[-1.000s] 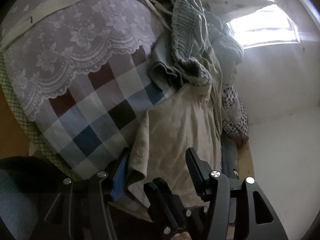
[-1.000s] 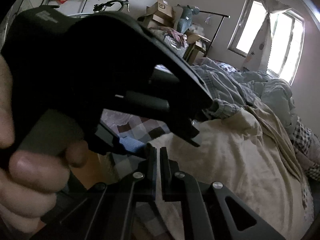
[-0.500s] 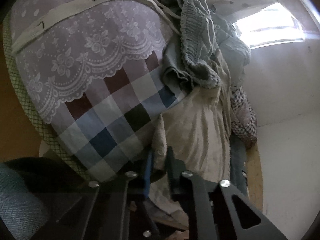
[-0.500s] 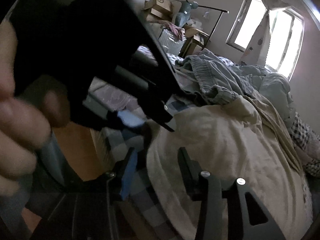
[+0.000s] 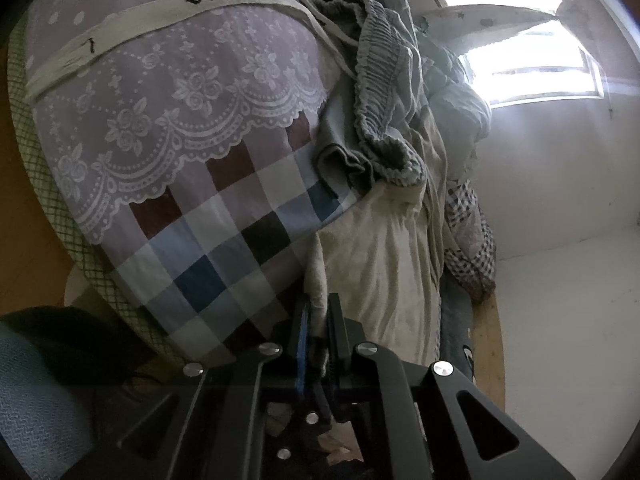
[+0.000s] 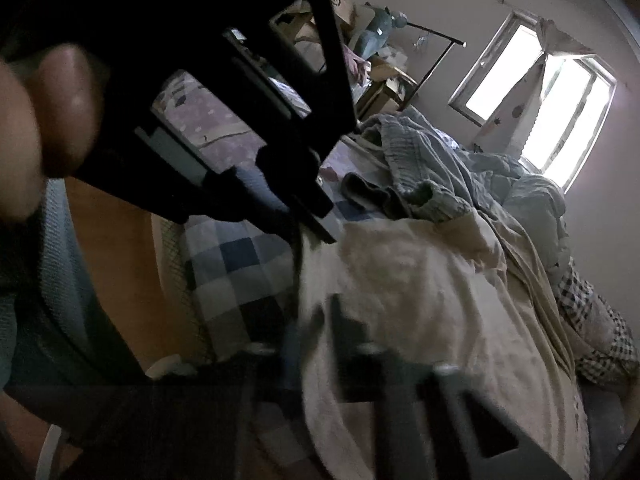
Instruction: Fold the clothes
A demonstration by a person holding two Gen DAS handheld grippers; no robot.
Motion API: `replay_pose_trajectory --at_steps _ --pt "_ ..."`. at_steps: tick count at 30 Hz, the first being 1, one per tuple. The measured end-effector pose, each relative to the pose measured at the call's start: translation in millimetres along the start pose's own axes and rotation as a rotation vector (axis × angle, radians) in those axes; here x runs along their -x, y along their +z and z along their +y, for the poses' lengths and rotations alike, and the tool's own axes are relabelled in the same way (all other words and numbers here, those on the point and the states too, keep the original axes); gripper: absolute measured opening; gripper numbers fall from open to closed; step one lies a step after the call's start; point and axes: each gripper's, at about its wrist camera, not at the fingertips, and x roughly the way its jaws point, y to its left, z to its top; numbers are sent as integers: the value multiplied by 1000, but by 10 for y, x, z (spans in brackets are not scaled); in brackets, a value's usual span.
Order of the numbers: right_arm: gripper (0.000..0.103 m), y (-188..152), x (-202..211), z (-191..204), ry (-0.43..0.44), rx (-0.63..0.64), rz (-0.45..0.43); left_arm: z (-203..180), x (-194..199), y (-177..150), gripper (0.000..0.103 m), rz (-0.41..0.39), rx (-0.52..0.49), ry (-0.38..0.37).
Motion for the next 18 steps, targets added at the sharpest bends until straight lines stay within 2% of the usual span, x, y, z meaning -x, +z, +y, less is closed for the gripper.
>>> replay_pose_trajectory --at_steps 3,7,13,18 --pt "2 40 18 -55 19 -21 -8 25 7 5 12 -2 20 -11" --pt "1 92 71 -80 42 -37 -18 89 27 12 26 -4 64 -39" --pt "1 129 94 -74 64 -48 -25 29 -35 -24 27 16 29 -22" --pt "1 132 95 -60 68 -46 -26 44 -21 -6 27 -2 38 -28"
